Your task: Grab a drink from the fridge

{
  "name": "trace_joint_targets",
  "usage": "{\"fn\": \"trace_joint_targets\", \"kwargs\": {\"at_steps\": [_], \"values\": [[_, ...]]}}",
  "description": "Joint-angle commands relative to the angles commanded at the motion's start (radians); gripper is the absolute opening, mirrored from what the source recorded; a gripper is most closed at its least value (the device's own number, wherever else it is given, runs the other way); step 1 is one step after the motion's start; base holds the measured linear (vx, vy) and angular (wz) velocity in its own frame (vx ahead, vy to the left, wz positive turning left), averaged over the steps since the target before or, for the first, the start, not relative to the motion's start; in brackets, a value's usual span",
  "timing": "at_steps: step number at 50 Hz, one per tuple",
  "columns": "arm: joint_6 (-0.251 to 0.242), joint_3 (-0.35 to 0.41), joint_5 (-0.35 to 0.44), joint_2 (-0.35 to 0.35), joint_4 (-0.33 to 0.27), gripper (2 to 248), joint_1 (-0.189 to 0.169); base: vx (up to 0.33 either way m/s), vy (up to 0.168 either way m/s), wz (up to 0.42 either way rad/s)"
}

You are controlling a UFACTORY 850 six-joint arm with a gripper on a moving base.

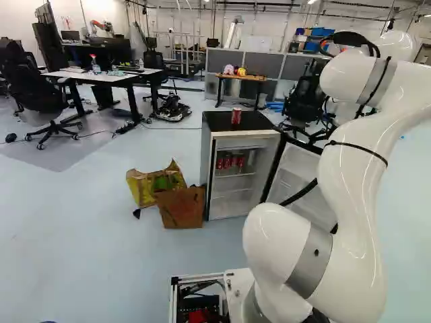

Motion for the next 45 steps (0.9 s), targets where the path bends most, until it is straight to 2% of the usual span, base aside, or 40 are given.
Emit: {"fn": "trace_joint_targets", "kwargs": {"at_steps": [45], "values": [[0.000,0.112,0.000,0.074,0.000,247,-0.018,0.000,0.000,0.000]]}}
